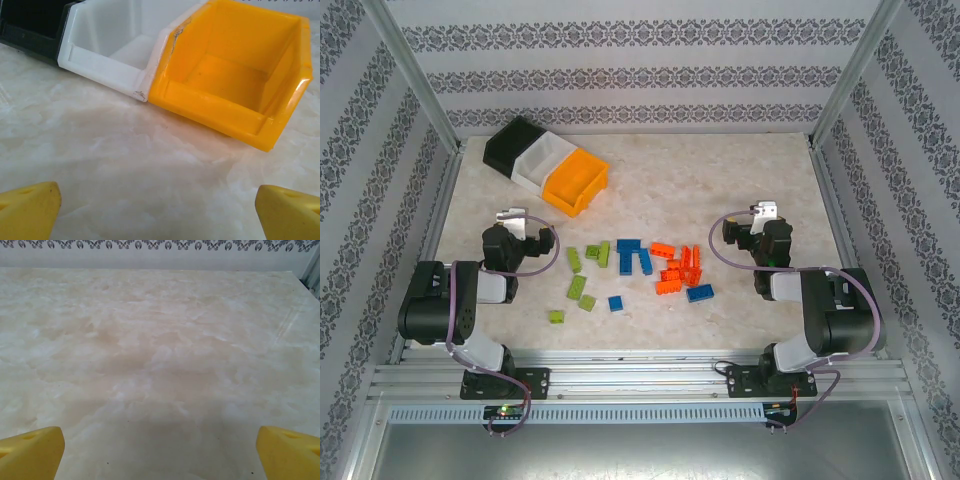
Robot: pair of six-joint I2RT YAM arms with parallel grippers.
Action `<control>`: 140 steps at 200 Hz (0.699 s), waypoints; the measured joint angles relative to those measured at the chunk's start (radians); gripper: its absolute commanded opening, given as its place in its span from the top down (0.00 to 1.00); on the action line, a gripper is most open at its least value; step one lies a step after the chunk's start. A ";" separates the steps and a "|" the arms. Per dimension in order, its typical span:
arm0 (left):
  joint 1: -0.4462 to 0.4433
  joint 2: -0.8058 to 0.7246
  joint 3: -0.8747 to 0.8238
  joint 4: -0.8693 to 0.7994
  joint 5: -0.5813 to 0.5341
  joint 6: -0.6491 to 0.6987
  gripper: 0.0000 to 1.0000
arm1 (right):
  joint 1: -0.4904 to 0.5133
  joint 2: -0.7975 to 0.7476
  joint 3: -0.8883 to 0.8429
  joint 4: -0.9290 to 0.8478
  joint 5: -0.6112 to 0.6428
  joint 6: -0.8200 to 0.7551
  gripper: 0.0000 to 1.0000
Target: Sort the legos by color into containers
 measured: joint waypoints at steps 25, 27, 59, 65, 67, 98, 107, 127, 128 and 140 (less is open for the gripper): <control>0.000 0.000 0.000 0.000 0.000 0.000 0.00 | -0.003 0.000 0.000 0.000 -0.005 0.000 0.02; 0.000 0.000 0.000 0.000 0.000 0.000 0.00 | -0.003 0.000 0.000 0.000 -0.005 0.000 0.02; 0.000 0.000 0.000 0.000 0.000 0.000 0.00 | -0.003 0.000 0.000 0.000 -0.006 0.000 0.02; 0.000 0.000 0.000 0.000 0.000 0.000 0.00 | -0.003 0.000 0.000 0.000 -0.006 0.000 0.02; 0.000 0.000 0.000 0.000 0.000 0.000 0.00 | -0.003 0.000 0.000 0.000 -0.006 0.000 0.02; 0.000 0.000 0.000 0.000 -0.010 0.000 0.00 | -0.003 0.000 0.000 0.000 -0.006 0.000 0.02; 0.000 0.000 0.000 0.000 -0.016 -0.001 0.00 | -0.003 0.000 0.000 0.000 -0.006 0.000 0.02; 0.000 0.000 0.000 0.000 -0.024 -0.001 0.00 | -0.003 0.000 0.000 0.000 -0.006 0.000 0.02; 0.000 0.000 0.000 0.000 -0.026 -0.001 0.00 | -0.003 0.000 0.000 0.000 -0.006 0.000 0.02; 0.000 0.000 0.000 0.000 -0.032 -0.001 0.00 | -0.004 0.000 0.000 0.000 -0.007 0.000 0.02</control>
